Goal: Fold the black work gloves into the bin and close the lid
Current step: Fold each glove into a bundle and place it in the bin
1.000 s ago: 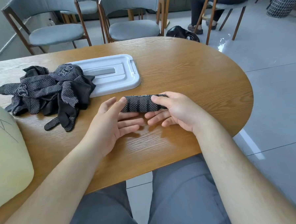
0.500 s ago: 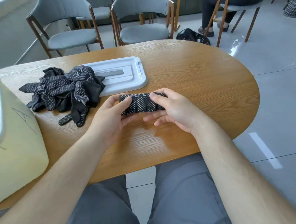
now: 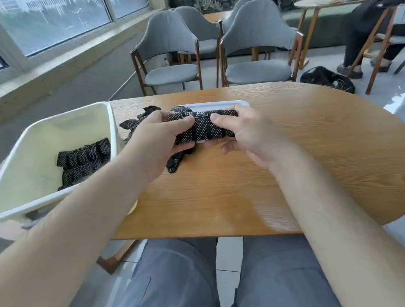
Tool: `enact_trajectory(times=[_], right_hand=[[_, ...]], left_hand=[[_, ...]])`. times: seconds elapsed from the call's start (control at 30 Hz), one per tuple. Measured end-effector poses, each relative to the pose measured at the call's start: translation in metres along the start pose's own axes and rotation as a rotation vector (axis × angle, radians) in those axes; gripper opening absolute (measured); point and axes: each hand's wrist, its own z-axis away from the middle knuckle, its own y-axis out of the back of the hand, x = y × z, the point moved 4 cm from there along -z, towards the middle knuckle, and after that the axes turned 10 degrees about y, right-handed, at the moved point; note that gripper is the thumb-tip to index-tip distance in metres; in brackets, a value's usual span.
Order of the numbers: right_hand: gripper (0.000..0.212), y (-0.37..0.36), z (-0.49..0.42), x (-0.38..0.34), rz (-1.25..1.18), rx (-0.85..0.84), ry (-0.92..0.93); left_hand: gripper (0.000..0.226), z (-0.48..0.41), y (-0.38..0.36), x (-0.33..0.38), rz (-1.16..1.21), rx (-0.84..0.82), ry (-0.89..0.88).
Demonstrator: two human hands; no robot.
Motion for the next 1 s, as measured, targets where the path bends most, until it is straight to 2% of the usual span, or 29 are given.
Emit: enact_trajectory(times=[0.13,0.23,0.4,0.57,0.7,0.8,0.9,1.0], right_hand=[[0.024,-0.036,-0.024,-0.02,0.095,-0.051,0.055],[0.03,-0.072,-0.046,-0.026,0.214,-0.095,0.105],[0.024,-0.144,-0.078,-0.028,0.251,-0.236,0.109],[0.022,-0.211,-0.103,-0.03,0.458,-0.435,0.083],[0.022,-0.253,-0.128,-0.027,0.759,-0.569,0.074],[0.025,-0.278,-0.145,-0.006,0.937,-0.675,-0.017],[0.033,-0.293,-0.153,0.021,0.998,-0.773,-0.108],[0.042,-0.3,-0.154,0.039,1.056,-0.857,-0.141]], left_hand=[[0.031,0.006,0.043,0.034,-0.161,0.064,-0.063],[0.027,0.011,0.082,0.051,-0.233,0.087,-0.076],[0.025,0.007,0.154,0.064,-0.266,0.103,0.051],[0.023,-0.004,0.216,0.071,-0.45,0.143,0.123],[0.021,-0.03,0.243,0.064,-0.718,0.2,0.146],[0.022,-0.052,0.249,0.055,-0.991,0.205,0.199],[0.034,-0.068,0.248,0.038,-1.327,0.148,0.288],[0.03,-0.079,0.247,0.021,-1.474,0.083,0.347]])
